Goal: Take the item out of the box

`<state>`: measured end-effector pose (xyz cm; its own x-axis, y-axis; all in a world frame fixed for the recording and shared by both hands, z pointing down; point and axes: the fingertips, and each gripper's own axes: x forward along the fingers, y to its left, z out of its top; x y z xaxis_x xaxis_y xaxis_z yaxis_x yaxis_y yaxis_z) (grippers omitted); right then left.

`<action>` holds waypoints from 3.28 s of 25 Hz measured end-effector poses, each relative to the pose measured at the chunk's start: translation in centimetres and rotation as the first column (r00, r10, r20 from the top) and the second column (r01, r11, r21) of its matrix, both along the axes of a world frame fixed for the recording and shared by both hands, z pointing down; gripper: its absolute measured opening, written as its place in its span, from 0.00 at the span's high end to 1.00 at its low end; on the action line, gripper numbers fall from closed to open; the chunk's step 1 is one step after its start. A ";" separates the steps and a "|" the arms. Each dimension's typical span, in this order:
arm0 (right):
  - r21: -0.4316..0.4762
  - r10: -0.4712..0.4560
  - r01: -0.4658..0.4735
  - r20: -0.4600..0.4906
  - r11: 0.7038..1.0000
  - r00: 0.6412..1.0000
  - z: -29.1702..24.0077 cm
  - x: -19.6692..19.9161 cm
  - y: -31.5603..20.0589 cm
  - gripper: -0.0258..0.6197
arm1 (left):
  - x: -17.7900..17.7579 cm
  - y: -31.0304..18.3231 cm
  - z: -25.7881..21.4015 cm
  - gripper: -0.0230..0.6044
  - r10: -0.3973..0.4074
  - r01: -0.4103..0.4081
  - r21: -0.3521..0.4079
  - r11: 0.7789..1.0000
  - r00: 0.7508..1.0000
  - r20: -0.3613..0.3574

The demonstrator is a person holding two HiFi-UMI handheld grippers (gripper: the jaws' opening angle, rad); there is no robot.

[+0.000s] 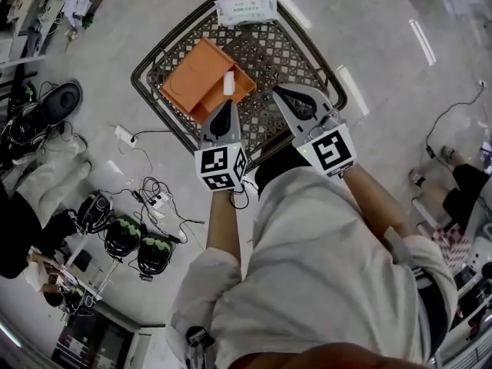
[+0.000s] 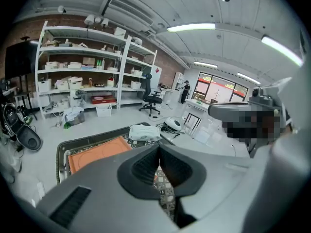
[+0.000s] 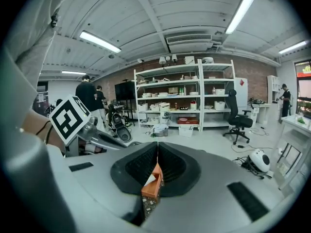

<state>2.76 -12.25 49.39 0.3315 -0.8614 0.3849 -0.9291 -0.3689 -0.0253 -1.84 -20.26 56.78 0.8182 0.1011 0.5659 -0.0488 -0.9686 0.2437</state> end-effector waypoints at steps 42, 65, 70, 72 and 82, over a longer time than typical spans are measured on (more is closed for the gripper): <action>-0.083 0.003 0.019 0.254 0.996 0.967 17.7 6.5 -2.0 0.95 | 3.2 -1.6 19.7 0.95 0.044 -0.119 0.114 0.986 0.857 0.513; -0.111 0.018 0.012 0.265 0.994 0.964 18.0 8.2 -1.1 0.95 | 2.8 -3.2 23.5 0.77 -0.027 -0.034 0.088 0.995 0.794 0.607; -0.116 0.036 -0.004 0.270 0.993 0.962 18.4 8.8 -0.8 0.95 | 2.6 -3.7 24.7 0.76 -0.037 -0.017 0.079 0.997 0.773 0.633; -0.117 0.039 -0.008 0.269 0.993 0.962 18.4 9.0 -0.6 0.95 | 2.8 -3.7 25.0 0.75 -0.041 -0.018 0.086 0.996 0.768 0.640; -0.119 0.044 -0.011 0.275 0.993 0.960 18.5 9.1 -0.1 0.95 | 3.0 -4.0 25.7 0.75 -0.056 -0.012 0.099 0.995 0.753 0.655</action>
<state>11.88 -12.39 67.94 0.2205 -0.7977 0.5613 -0.8812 -0.4096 -0.2359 1.16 -24.29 82.43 0.2430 0.0084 0.9700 -0.1854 -0.9811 0.0550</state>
